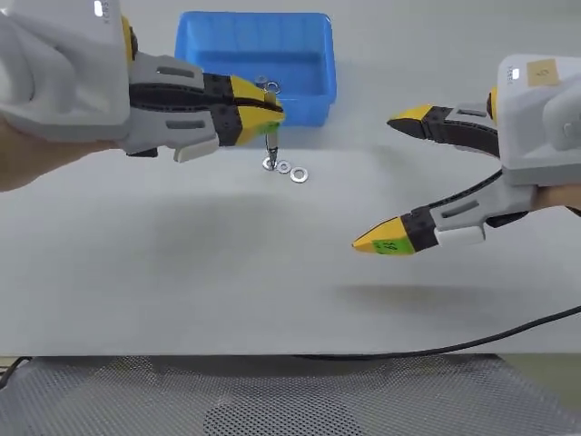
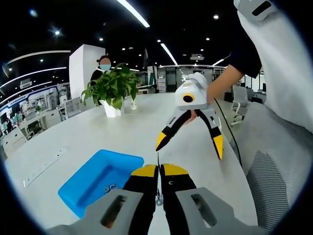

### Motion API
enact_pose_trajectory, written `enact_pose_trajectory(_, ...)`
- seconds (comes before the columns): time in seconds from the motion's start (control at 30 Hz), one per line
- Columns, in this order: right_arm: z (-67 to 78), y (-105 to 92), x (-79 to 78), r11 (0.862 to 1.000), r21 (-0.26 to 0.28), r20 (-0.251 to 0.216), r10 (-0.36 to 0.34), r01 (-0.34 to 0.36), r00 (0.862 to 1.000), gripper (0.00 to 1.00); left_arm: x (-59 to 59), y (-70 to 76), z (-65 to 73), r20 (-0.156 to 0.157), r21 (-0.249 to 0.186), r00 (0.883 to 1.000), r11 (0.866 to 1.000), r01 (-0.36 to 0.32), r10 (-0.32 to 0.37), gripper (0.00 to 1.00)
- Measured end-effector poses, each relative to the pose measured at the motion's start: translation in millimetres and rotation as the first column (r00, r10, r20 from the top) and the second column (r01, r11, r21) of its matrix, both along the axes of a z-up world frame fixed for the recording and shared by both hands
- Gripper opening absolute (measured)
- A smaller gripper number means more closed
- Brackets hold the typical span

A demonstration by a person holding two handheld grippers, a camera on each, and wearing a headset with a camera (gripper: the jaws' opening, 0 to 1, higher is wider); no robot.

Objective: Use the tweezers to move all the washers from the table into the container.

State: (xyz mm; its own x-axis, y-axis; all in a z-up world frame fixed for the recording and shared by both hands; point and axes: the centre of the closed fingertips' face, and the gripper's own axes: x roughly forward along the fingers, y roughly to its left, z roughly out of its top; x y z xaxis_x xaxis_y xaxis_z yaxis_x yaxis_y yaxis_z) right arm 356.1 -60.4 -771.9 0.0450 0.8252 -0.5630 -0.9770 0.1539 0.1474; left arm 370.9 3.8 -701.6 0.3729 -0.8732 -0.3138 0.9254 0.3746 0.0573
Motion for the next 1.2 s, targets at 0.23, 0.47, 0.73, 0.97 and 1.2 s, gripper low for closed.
enact_pose_trajectory(0.23, -0.2, 1.3, 1.2, 1.0, -0.002, -0.001, 0.0, 0.0, 1.0, 0.98, 0.9, 6.9, -2.4, -0.039, -0.006, 0.999, 1.0, -0.02, 0.019, 0.05)
enact_pose_trajectory(0.47, 4.4, 11.3, 2.5, 1.0, 0.003, 0.011, 0.024, -0.024, 1.0, 0.97, 0.5, 4.1, -3.8, -0.041, -0.01, 0.999, 1.0, -0.01, 0.009, 0.05)
enact_pose_trajectory(0.73, 18.7, 34.5, -2.8, 0.995, 0.049, 0.023, 0.087, -0.088, 0.996, 0.8, 2.7, 3.5, -5.4, -0.051, -0.02, 0.999, 1.0, -0.009, 0.008, 0.05)
enact_pose_trajectory(0.97, 18.4, 59.8, -5.8, 0.985, 0.046, 0.027, 0.163, -0.164, 0.986, 0.65, 1.7, 5.4, -6.3, -0.064, -0.022, 0.998, 1.0, -0.006, 0.005, 0.05)
enact_pose_trajectory(1.2, 11.7, 89.4, 5.7, 0.979, 0.059, 0.02, 0.193, -0.194, 0.981, 0.5, 3.0, 5.3, -7.9, -0.076, -0.03, 0.997, 1.0, -0.006, 0.004, 0.05)
